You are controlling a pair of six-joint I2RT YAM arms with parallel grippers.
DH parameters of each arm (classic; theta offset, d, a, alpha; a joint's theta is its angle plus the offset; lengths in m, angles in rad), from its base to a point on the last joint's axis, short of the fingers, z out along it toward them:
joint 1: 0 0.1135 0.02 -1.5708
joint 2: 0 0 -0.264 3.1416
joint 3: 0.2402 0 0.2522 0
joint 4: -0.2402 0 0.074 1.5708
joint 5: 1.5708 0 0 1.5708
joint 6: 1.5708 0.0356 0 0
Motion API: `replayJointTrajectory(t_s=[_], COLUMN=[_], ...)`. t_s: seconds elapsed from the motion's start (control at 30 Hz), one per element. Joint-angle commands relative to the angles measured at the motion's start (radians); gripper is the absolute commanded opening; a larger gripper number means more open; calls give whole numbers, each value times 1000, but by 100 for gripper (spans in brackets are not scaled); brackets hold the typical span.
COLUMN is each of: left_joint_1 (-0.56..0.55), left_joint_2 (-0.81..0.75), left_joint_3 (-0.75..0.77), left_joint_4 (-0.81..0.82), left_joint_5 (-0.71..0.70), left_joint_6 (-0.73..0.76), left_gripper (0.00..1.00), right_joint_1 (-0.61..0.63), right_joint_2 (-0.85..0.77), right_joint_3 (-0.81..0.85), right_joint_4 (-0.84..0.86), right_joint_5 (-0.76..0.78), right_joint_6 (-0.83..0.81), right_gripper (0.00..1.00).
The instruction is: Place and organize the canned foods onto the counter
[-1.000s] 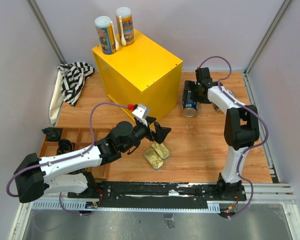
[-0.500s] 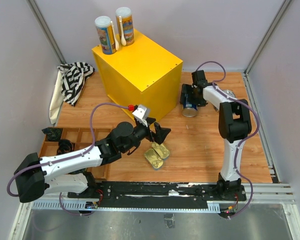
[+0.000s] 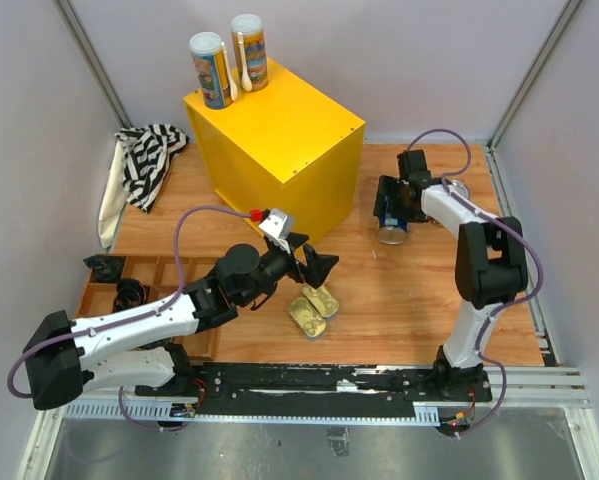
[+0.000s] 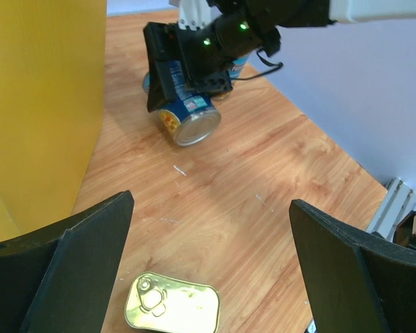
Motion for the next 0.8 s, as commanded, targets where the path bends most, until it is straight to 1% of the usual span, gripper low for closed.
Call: replayJointTrajectory(t_s=[0.0, 0.1, 0.3, 0.4, 0.6, 0.77], left_joint_1=[-6, -7, -6, -7, -6, -6], left_joint_2=[-48, -62, -79, -78, -81, -88], left_joint_3=[-17, -26, -18, -3, 31, 10], left_joint_4=[15, 18, 1, -23, -45, -13], left_joint_5=[-2, 6, 48, 79, 129, 143], left_joint_6=[10, 5, -33, -72, -167, -256], left_gripper=[99, 99, 99, 99, 99, 99], right_joint_1=[20, 72, 200, 281, 436, 501], right_joint_2=[-203, -339, -631, -767, -1005, -1143], right_joint_3=[-107, -225, -545, -649, -745, -802], right_joint_4=[141, 217, 409, 443, 395, 375], right_joint_5=[17, 60, 131, 153, 174, 188], right_joint_6=[17, -3, -30, -45, -64, -65], right_gripper=[41, 41, 41, 41, 39, 38])
